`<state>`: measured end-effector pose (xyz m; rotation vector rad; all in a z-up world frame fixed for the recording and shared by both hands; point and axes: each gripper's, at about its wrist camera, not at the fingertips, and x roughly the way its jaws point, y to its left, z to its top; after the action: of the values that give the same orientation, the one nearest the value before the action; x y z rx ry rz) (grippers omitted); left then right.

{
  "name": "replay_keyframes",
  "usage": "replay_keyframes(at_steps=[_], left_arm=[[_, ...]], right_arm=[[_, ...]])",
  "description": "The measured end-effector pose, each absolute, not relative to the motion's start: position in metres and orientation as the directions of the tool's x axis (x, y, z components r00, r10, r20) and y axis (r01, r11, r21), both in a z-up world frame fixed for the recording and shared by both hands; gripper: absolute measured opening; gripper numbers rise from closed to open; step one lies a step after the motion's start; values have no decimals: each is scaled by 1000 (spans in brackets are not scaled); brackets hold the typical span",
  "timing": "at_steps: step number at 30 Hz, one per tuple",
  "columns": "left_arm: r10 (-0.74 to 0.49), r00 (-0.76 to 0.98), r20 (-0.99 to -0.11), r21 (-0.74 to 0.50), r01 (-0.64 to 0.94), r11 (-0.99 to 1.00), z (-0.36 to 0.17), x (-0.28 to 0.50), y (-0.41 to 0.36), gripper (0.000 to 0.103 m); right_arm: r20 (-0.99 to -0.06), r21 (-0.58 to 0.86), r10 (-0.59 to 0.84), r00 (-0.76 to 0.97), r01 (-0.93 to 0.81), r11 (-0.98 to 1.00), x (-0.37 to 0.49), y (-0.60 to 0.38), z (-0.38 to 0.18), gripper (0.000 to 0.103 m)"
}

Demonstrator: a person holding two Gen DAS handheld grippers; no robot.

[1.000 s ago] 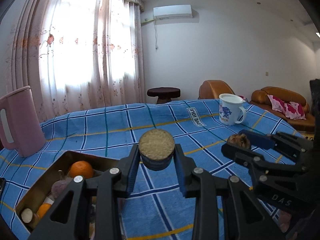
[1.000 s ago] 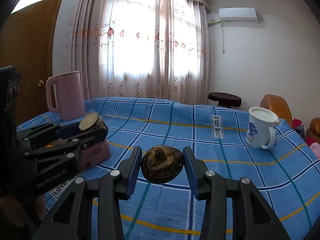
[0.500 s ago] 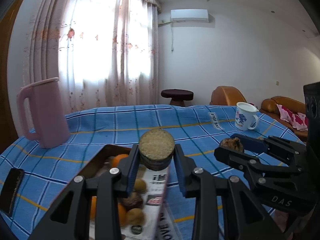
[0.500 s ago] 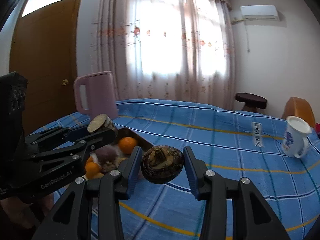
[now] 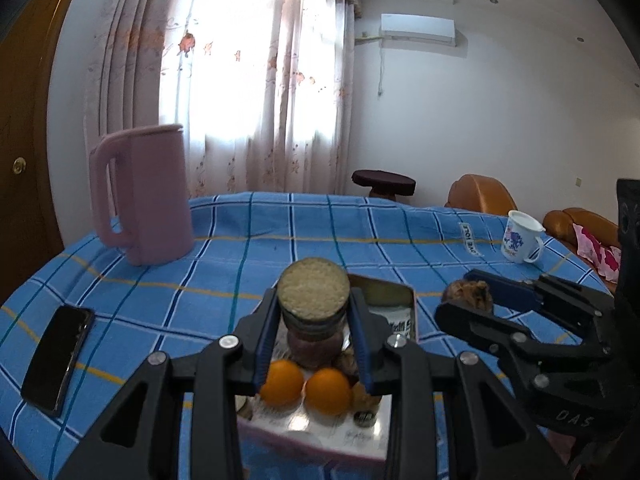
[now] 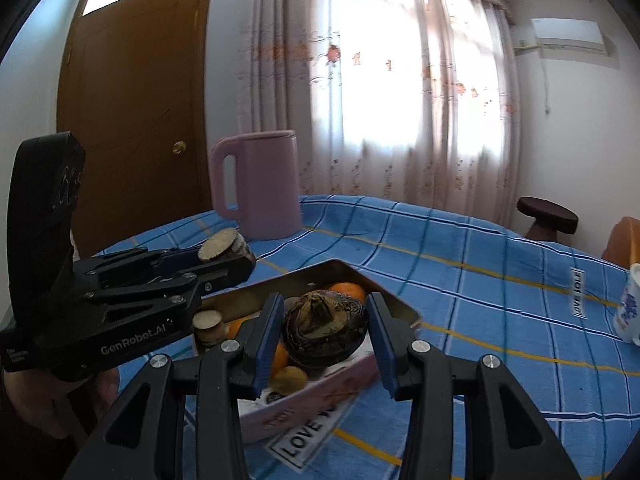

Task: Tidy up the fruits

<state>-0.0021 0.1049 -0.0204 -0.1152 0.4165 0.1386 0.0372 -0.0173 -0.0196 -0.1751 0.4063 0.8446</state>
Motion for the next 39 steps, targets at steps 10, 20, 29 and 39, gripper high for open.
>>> replay_keyframes(at_steps=[10, 20, 29, 39], left_arm=[[109, 892, -438, -104, -170, 980, -33, -11, 114, 36], [103, 876, -471, -117, -178, 977, -46, -11, 120, 36], [101, 869, -485, -134, -188, 973, -51, -11, 122, 42], [140, 888, -437, -133, -218, 967, -39, -22, 123, 86]], right_arm=[[-482, -14, 681, 551, -782, 623, 37, 13, -42, 44], [-530, -12, 669, 521, -794, 608, 43, 26, -54, 45], [-545, -23, 660, 518, -795, 606, 39, 27, -56, 67], [-506, -4, 657, 559, -763, 646, 37, 9, -51, 67]])
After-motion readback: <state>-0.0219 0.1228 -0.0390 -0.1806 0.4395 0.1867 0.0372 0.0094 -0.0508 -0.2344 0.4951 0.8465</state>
